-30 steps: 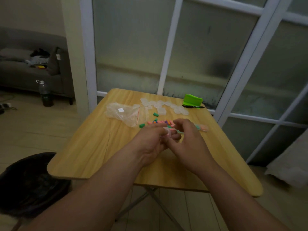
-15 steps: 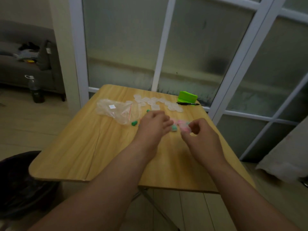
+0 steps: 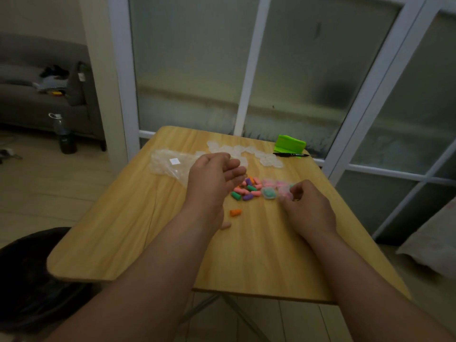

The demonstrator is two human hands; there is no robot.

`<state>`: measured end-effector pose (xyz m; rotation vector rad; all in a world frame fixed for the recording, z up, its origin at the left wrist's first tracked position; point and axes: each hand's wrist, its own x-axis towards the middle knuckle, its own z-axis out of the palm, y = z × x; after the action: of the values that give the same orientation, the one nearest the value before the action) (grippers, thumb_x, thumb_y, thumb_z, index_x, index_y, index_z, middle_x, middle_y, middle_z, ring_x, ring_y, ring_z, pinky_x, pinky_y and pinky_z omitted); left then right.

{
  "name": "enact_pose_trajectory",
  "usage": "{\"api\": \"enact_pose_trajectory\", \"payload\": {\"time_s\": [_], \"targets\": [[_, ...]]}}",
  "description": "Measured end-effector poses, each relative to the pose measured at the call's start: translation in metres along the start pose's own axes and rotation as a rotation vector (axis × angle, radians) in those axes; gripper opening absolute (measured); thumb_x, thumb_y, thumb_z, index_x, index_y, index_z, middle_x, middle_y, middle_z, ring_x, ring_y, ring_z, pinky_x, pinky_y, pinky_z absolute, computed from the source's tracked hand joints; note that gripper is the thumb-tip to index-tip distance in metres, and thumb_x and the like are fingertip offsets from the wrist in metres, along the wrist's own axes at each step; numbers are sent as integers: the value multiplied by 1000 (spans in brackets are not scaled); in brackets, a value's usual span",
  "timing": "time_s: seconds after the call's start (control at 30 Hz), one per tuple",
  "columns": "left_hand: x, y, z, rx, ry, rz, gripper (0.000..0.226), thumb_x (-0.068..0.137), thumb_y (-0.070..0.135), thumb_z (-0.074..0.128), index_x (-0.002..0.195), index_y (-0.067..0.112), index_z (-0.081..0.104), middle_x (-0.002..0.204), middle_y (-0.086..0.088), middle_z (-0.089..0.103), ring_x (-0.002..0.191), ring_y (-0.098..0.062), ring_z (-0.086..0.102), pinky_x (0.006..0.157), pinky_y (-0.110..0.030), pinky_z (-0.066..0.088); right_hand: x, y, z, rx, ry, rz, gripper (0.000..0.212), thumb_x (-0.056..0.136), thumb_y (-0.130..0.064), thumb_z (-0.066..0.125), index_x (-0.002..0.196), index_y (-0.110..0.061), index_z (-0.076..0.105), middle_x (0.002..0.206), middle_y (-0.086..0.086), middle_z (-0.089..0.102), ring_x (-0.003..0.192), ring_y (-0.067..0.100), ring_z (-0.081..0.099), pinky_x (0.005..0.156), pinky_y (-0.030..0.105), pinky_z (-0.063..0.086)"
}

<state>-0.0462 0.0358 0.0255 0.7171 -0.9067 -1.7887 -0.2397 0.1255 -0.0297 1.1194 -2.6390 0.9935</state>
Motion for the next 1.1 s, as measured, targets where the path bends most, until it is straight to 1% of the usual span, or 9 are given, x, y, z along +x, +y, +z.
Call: {"api": "enact_pose_trajectory", "payload": {"time_s": [0.17,0.27,0.33,0.47,0.6,0.73,0.8,0.93,1.1], "targets": [[5,-1,0,-15,-6,-24,19,104,12,54,117,1,62,102,-17,72,91,-27,77,85,-42,65,-1,1,4,14,12,-17,18,95,-43,73,100,-38,57,101,-9,65,94,17,63,78,37,53],[6,-1,-2,-35,-3,-56,20,103,13,54,117,1,62,101,-16,72,95,-29,77,85,-41,65,-4,2,3,41,16,-6,17,96,-42,70,104,-34,59,105,-9,65,97,16,61,75,34,48],[7,0,-3,-43,3,-66,20,103,14,55,117,2,63,99,-14,73,90,-27,76,85,-42,64,-5,-1,-1,65,41,-8,17,97,-40,70,108,-30,61,107,-9,64,98,14,59,73,33,45],[11,8,-8,-68,33,-70,22,100,16,56,115,4,66,95,-10,74,80,-23,71,79,-39,61,-4,-21,-2,141,69,-106,14,99,-31,67,112,-27,64,107,-7,67,98,13,61,76,36,53],[17,13,-11,-111,72,-70,22,99,17,56,114,5,68,85,-5,75,74,-20,69,78,-38,59,11,-46,5,69,47,-213,16,98,-32,66,114,-30,65,109,-10,67,101,12,62,88,44,56],[23,15,-13,-130,91,-53,22,100,13,53,112,6,70,84,-5,75,74,-19,68,76,-36,58,48,-55,8,26,6,-195,23,100,-21,61,121,-23,69,119,-1,72,108,22,65,87,38,53],[27,16,-15,-121,91,-41,21,98,10,53,107,6,71,84,-5,75,77,-19,68,77,-36,58,71,-54,12,-36,-31,-172,30,100,-18,56,127,-22,69,127,4,72,115,29,66,88,39,52],[33,15,-15,-118,85,-44,18,96,8,52,99,9,70,85,-6,74,75,-20,67,73,-34,56,110,-49,24,-235,-147,-170,46,98,-15,53,141,-25,63,139,10,68,125,37,61,99,45,53],[37,13,-12,-133,69,-63,19,97,9,51,101,9,70,85,-6,74,75,-20,66,74,-34,55,141,-58,41,-569,-241,-291,56,99,-19,54,154,-32,51,150,7,59,134,37,55,104,47,50]]}}
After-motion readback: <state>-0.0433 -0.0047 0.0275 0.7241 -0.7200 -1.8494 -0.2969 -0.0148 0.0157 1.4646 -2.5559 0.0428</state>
